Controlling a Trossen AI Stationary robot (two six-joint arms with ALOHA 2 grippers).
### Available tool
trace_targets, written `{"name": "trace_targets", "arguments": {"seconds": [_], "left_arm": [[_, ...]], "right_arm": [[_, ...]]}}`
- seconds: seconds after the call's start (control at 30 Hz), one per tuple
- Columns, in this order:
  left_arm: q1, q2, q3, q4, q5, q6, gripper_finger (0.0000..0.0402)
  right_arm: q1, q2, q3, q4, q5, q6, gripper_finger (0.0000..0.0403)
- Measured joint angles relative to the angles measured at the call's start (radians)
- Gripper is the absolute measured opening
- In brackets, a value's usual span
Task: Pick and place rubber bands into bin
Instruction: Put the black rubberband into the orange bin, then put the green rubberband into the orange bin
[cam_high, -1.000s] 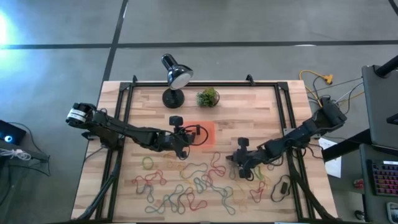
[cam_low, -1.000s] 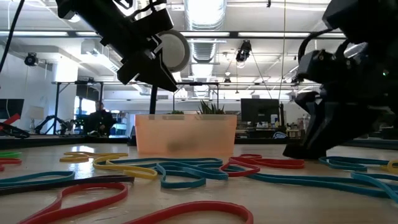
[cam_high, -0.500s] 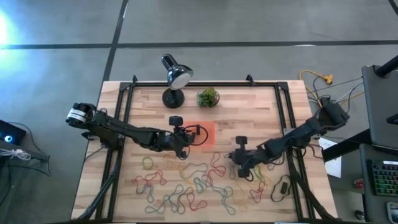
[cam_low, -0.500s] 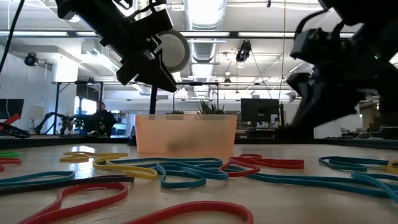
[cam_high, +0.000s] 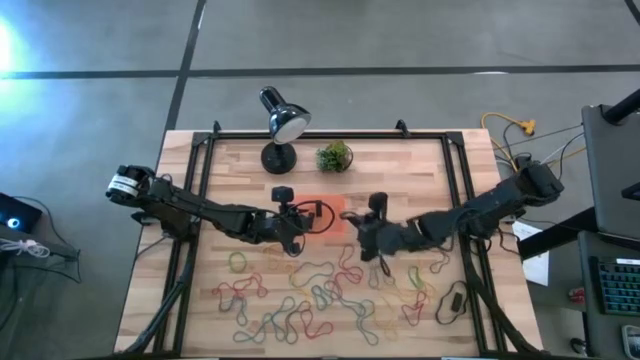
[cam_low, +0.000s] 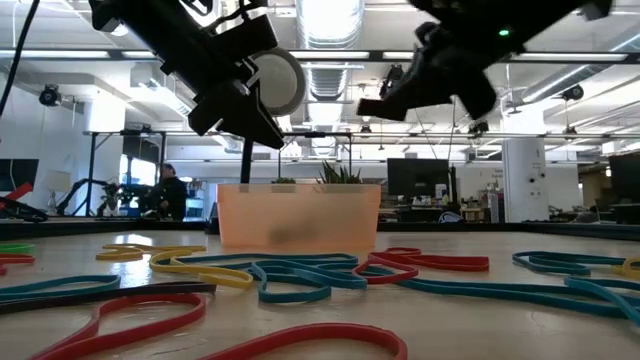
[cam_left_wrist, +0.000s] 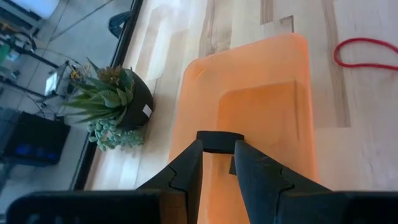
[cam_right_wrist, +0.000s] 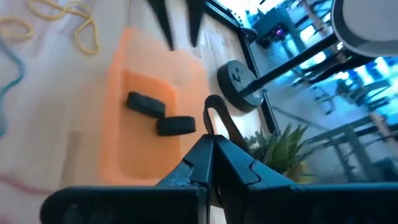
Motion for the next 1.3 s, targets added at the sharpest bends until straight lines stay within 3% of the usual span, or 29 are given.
{"name": "trace_targets", "arguments": {"seconds": [0.47,0.7,0.87,1.07,1.3], "left_arm": [[-0.017,0.000,-0.018,-0.006,0.012,-0.004,0.0080],[-0.032,0.000,-0.019,-0.006,0.014,-0.004,0.0080],[-0.053,0.000,-0.019,-0.020,0.015,-0.004,0.0080],[-0.089,0.000,-0.019,-0.048,0.016,-0.031,0.0080],[-0.161,-0.033,0.010,-0.278,0.019,-0.160,0.0080]], "right_arm": [[-0.270,0.035,0.017,0.131,-0.510,0.064,0.0009],[-0.298,0.117,0.037,0.137,-0.558,0.088,0.0018],[-0.300,0.206,0.089,0.126,-0.574,0.087,0.0057],[-0.306,0.254,0.176,-0.004,-0.546,0.051,0.0108],[-0.296,0.205,0.241,-0.167,-0.535,0.026,0.0132]]}}
